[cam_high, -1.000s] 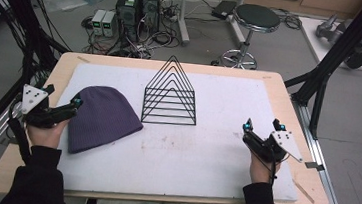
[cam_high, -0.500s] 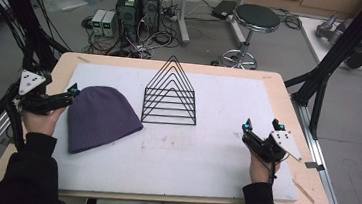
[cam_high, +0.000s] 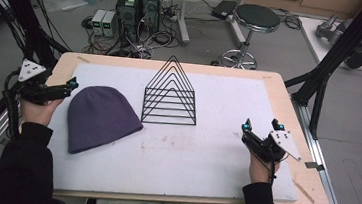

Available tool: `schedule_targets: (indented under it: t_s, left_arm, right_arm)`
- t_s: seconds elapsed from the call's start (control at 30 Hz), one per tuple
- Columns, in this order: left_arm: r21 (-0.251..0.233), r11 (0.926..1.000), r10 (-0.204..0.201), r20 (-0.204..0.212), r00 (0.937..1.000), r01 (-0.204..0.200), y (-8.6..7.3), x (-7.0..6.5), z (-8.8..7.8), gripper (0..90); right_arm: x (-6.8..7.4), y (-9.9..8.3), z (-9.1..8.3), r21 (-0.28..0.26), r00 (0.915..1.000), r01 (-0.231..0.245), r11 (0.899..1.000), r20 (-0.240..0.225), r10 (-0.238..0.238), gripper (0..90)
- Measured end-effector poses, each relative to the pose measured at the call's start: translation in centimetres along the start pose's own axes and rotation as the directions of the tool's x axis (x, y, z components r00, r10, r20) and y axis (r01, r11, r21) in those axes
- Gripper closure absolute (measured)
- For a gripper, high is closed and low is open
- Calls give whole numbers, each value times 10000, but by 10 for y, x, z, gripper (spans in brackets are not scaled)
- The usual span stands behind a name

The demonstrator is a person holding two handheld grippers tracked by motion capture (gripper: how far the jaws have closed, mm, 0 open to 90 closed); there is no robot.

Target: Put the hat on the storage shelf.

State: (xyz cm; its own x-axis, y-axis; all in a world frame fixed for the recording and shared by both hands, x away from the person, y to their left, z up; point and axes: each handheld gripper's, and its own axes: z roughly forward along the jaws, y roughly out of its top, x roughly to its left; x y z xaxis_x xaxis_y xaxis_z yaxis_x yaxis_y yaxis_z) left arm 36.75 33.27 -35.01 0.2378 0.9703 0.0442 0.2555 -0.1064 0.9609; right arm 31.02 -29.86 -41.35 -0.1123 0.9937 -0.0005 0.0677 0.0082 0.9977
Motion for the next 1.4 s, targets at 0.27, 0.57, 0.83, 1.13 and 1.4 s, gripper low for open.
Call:
schedule_targets:
  t_s: [0.27,0.57,0.83,1.13,1.4]
  left_arm:
    - [360,9993,45,204,9998,-53,0,3,15,125]
    - [791,9968,50,490,9988,-89,-5,5,31,125]
    - [1340,9903,254,895,9957,-374,-6,5,46,126]
    - [2053,9763,425,1283,9908,-685,-13,12,67,128]
    - [2645,9516,971,2246,9696,-1566,-14,18,87,129]
  right_arm:
    - [1,0,1,56,10000,-5,10000,-36,5,107]
    - [1,-1,2,103,10000,49,9999,-70,-49,107]
    - [2,-1,2,106,9999,65,9999,-86,-64,107]
    - [2,-1,1,120,9999,100,9999,-108,-99,107]
    - [1,-2,2,137,9999,121,9998,-110,-120,107]
